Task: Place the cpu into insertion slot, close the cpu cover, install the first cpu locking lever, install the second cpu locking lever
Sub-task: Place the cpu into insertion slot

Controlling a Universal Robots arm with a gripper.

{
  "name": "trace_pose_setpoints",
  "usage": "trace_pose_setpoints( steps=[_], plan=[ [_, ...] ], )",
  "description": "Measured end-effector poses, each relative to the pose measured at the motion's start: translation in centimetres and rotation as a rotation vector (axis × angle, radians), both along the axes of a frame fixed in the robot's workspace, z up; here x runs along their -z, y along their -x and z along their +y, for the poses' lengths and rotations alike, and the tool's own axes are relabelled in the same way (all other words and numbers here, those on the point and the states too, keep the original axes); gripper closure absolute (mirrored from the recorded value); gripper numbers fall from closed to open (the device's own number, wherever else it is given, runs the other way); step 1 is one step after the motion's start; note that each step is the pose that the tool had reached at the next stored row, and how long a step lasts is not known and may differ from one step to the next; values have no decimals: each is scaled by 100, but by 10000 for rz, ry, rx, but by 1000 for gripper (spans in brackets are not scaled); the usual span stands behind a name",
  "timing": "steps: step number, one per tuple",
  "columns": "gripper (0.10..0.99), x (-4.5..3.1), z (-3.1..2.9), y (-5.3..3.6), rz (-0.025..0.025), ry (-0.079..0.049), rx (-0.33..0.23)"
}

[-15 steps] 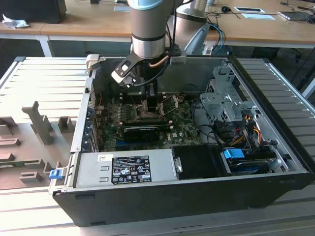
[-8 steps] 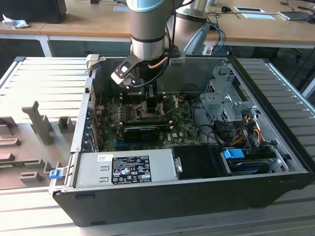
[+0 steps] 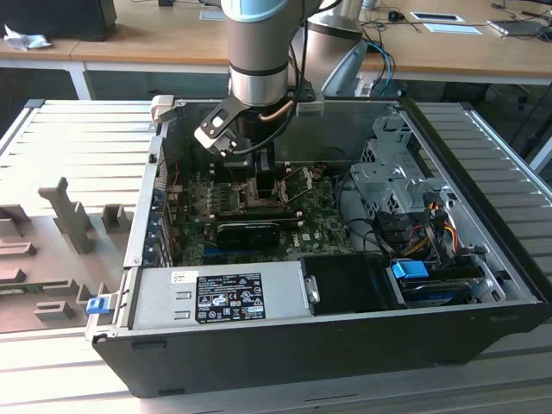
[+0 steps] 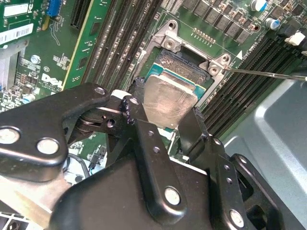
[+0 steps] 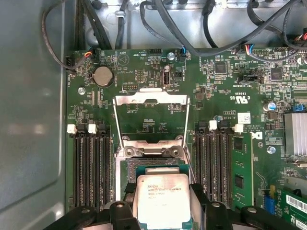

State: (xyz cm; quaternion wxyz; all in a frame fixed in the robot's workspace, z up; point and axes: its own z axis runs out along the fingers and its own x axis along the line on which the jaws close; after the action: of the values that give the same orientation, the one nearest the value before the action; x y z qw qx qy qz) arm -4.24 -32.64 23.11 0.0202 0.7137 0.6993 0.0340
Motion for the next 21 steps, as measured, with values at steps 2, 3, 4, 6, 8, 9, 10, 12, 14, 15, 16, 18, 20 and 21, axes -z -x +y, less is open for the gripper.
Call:
trace_pose_setpoints(
  steps=[2, 3, 4, 6, 8, 9, 10, 12, 14, 15, 16, 18, 20, 21],
  plan=[
    [561, 15, 29, 0, 0, 1, 15],
    [561, 32, 33, 1, -1, -1, 27],
    [561, 51, 38, 1, 0, 1, 38],
    [561, 99, 50, 2, 0, 6, 71],
    [561, 141, 52, 7, 0, 5, 274],
    [561, 151, 52, 12, 0, 5, 311],
    [561, 157, 52, 12, 0, 5, 310],
    [561, 174, 52, 16, -1, 5, 312],
    [561, 195, 52, 20, 0, 5, 310],
    [561, 203, 52, 21, 0, 5, 309],
    [561, 214, 54, 21, 0, 6, 303],
    [561, 231, 57, 22, 0, 7, 300],
    [561, 252, 71, 22, -1, 12, 299],
    [561, 269, 84, 22, 0, 14, 299]
  ],
)
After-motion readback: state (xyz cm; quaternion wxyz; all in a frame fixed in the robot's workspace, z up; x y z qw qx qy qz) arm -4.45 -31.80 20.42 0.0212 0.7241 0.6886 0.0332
